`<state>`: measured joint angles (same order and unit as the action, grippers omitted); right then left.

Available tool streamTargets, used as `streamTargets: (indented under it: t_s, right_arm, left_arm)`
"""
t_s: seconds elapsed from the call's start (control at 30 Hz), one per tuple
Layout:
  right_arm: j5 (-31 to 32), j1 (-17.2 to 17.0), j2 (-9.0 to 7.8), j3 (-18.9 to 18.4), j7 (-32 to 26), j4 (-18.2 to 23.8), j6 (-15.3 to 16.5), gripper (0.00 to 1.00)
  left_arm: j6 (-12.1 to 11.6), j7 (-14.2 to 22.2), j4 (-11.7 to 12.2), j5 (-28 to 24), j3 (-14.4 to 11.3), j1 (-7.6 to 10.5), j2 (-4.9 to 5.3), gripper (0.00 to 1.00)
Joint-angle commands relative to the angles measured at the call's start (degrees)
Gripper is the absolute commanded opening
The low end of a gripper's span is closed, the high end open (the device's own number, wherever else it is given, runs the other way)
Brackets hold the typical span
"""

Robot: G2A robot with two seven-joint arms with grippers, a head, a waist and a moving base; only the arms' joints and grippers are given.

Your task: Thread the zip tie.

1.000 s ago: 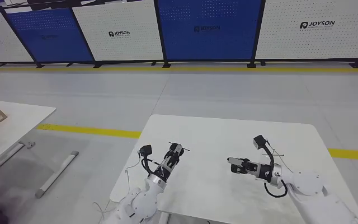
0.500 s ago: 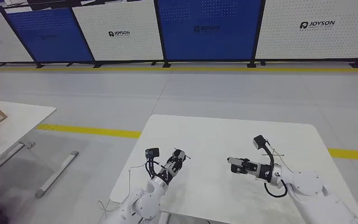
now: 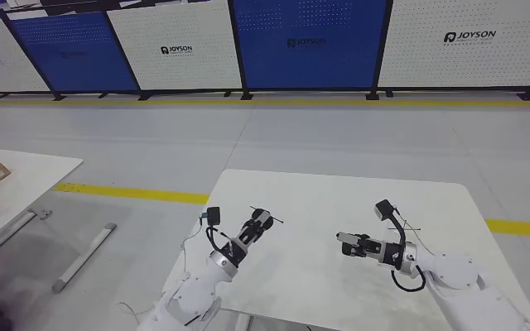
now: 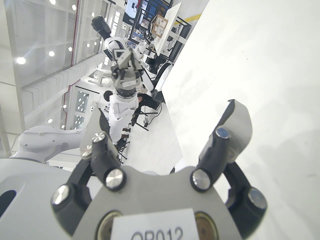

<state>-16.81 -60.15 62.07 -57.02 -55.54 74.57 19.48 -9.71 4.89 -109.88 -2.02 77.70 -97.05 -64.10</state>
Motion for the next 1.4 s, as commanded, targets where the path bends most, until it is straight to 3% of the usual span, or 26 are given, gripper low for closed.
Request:
streamTargets:
  t_s: [0.0, 0.1, 0.2, 0.63, 0.77, 1.03, 1.1, 1.23, 1.37]
  right_arm:
    - [0.00, 0.00, 0.00, 0.00, 0.00, 0.00, 0.00, 1.00]
    - [0.00, 0.00, 0.00, 0.00, 0.00, 0.00, 0.00, 1.00]
    - [0.00, 0.00, 0.00, 0.00, 0.00, 0.00, 0.00, 1.00]
    - [0.00, 0.00, 0.00, 0.00, 0.00, 0.00, 0.00, 1.00]
    - [0.00, 0.00, 0.00, 0.00, 0.00, 0.00, 0.00, 1.00]
    - [0.00, 0.00, 0.00, 0.00, 0.00, 0.00, 0.00, 1.00]
    - [0.00, 0.00, 0.00, 0.00, 0.00, 0.00, 0.00, 1.00]
    - [0.00, 0.00, 0.00, 0.00, 0.00, 0.00, 0.00, 1.00]
    - [0.00, 0.00, 0.00, 0.00, 0.00, 0.00, 0.00, 1.00]
  left_arm:
    - [0.08, 0.91, -5.00, -3.37, 3.13, -2.60, 0.25, 0.00]
    - [0.05, 2.07, -11.44, -8.01, 7.28, -6.56, 0.51, 0.00]
    - [-1.27, 0.19, -14.84, -9.52, 10.51, -8.83, 0.50, 0.00]
    - [-1.40, -0.04, -14.89, -9.93, 10.37, -8.43, 0.43, 0.00]
    - [-3.01, -0.40, -15.57, -17.77, 9.70, -7.79, -0.01, 0.00]
    - [-3.03, -0.03, -15.57, -19.15, 10.00, -7.59, -0.06, 0.00]
    - [-1.60, 0.57, -14.90, -17.76, 9.35, -7.22, -0.06, 0.00]
    - [2.51, 0.22, -10.55, -9.94, 5.43, -4.13, -0.26, 0.00]
    - [3.50, -1.62, -6.45, -3.23, 0.82, -1.05, -0.70, 0.00]
